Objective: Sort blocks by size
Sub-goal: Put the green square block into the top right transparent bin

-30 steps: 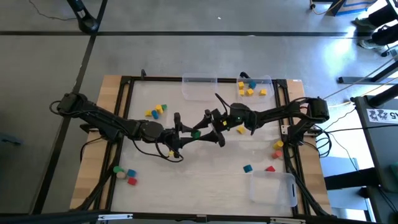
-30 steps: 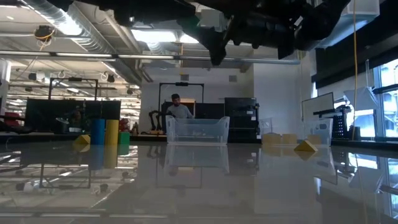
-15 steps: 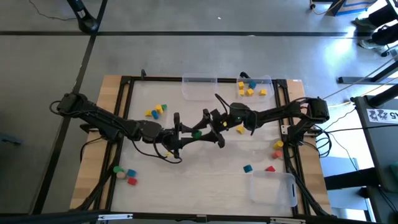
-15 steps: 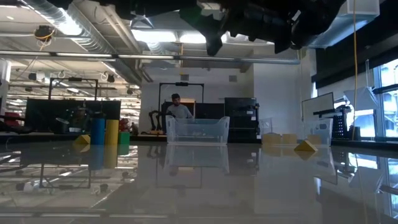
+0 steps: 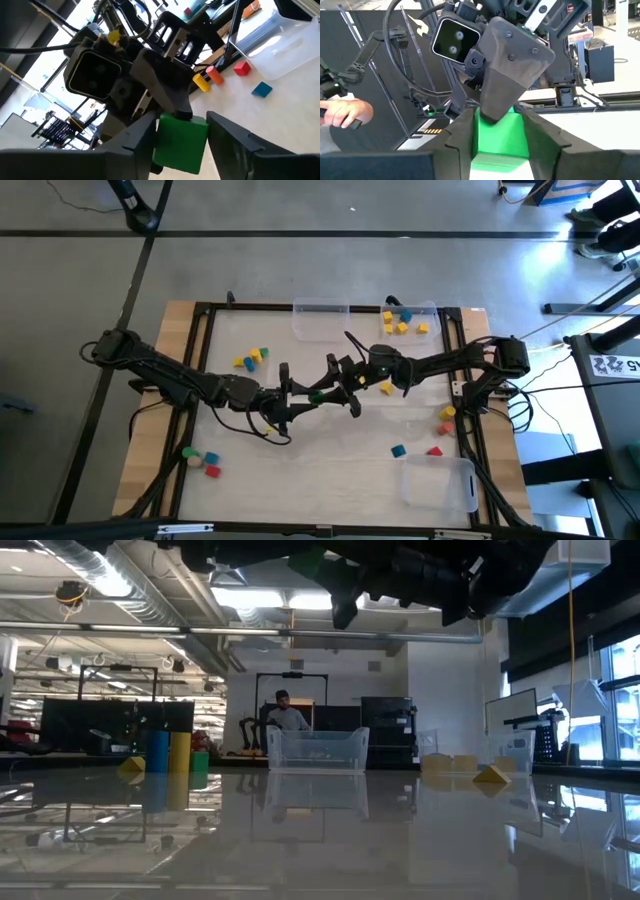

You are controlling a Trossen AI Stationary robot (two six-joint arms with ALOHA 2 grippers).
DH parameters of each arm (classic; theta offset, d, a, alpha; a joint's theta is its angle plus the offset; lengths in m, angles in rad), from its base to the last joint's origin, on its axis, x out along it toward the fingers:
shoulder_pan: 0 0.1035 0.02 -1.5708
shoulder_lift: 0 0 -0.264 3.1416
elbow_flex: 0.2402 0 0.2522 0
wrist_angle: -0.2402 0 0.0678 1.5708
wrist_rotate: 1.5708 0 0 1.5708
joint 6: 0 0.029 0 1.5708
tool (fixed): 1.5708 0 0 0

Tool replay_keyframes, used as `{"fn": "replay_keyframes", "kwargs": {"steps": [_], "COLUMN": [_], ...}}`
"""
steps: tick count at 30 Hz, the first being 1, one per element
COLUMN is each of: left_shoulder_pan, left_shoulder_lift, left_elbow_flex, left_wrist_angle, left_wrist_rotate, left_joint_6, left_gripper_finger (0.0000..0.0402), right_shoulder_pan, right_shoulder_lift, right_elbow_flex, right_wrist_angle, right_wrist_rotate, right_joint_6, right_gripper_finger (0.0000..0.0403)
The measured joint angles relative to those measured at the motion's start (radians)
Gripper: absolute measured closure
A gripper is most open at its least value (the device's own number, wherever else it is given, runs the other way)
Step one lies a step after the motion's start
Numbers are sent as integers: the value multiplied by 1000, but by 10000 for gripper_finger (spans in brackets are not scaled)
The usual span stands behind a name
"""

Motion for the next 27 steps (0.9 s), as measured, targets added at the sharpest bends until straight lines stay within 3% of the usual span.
{"fn": "replay_keyframes", "kwargs": {"steps": [4,8,13,16,20,27], "left_shoulder_pan": [-15,-55,-107,-126,-120,-81], "left_shoulder_lift": [0,-22,-98,-154,-221,-259], "left_elbow_flex": [0,0,0,0,1,1], "left_wrist_angle": [1,-36,-120,-210,-396,-719], "left_wrist_rotate": [-28,-130,-253,-274,-276,-277], "left_joint_6": [-21,-54,-119,-195,-381,-716], "left_gripper_finger": [206,183,177,177,177,176], "right_shoulder_pan": [-1,-31,-83,-120,-180,-326], "right_shoulder_lift": [0,-18,-89,-141,-216,-318], "right_elbow_flex": [0,0,0,0,0,0], "right_wrist_angle": [-5,-49,-206,-319,-483,-808], "right_wrist_rotate": [0,-12,0,30,126,411], "right_joint_6": [-2,0,-31,-70,-123,-176], "right_gripper_finger": [256,270,269,263,265,266]}}
